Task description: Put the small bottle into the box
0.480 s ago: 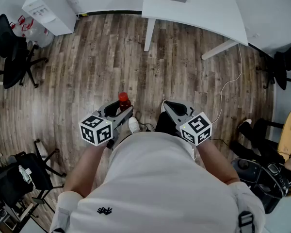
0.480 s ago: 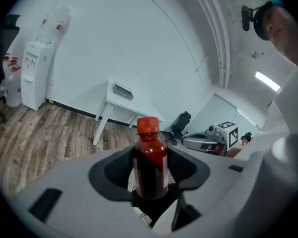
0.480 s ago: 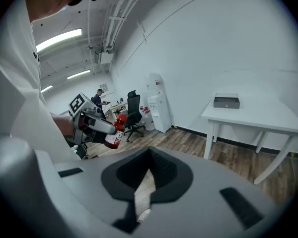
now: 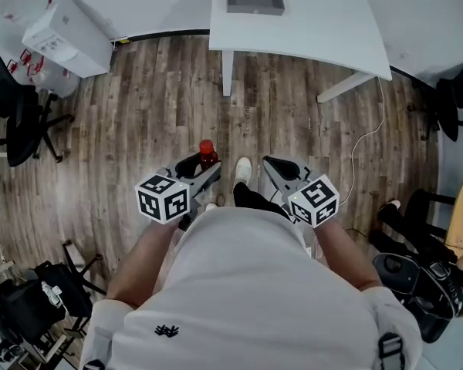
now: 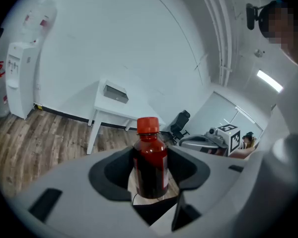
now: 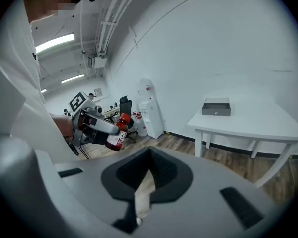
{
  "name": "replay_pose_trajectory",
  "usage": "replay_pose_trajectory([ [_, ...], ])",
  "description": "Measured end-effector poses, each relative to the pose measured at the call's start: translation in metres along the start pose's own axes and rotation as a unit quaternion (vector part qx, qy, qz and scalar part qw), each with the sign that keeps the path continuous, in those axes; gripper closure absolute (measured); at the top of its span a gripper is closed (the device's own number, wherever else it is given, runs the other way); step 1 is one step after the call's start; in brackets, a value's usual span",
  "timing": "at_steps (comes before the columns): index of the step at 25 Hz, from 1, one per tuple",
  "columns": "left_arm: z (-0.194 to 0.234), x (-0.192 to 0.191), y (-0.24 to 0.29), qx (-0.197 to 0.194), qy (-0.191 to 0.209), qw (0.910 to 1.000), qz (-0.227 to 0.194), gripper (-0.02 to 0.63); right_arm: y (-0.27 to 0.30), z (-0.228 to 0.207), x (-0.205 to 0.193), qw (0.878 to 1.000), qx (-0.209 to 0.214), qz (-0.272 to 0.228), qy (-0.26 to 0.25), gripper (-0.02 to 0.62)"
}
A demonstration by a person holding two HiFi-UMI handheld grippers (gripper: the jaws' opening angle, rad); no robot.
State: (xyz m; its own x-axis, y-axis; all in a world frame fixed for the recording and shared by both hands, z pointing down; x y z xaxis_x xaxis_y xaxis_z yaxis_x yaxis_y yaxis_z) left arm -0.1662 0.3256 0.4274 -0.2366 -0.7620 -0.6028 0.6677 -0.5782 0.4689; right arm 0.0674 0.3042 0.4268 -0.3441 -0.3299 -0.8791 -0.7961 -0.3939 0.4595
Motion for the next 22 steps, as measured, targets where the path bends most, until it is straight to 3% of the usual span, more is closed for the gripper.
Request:
replay_pose_trajectory([
  [4,-0.007,0.047,0.034,0.011,0.015,0.9998,0.007,0.388,0.005,-0.049,0.020,1.000,0.005,-0.016,-0.002,0.591],
  [9,0.003,0.105,0.089,0.013,-0.005,0.9999,-0.002,0.388,0.024,-0.119,0.034,1.000,0.015,-0.015,-0.012,0.591],
  [14,0.027,0.134,0.114,0.006,-0.010,0.9999,0.012,0.388,0.045,-0.128,0.034,1.000,0.008,-0.021,0.000,0.589],
  [17,0.061,0.171,0.129,-0.002,-0.016,0.9996,0.022,0.388,0.078,-0.140,0.044,1.000,-0.007,-0.011,0.009,0.588],
  [22,0.079,0.223,0.183,-0.025,-0.010,0.9991,0.033,0.388,0.084,-0.169,0.051,0.998,-0.050,-0.006,0.024,0.588],
])
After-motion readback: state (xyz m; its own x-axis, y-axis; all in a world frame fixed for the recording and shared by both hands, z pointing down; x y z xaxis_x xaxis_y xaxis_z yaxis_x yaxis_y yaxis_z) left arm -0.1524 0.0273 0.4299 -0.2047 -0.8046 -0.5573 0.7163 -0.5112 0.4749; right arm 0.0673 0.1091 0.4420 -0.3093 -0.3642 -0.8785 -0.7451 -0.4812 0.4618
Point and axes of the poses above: the fingertips, and each gripper's own axes: y forward along the fingers, z to its left, x out of its top, the point moved 8 cm from there along -y, backward along the fingers, and after that the axes turned 9 degrees about -y, right-handed, at the moved point
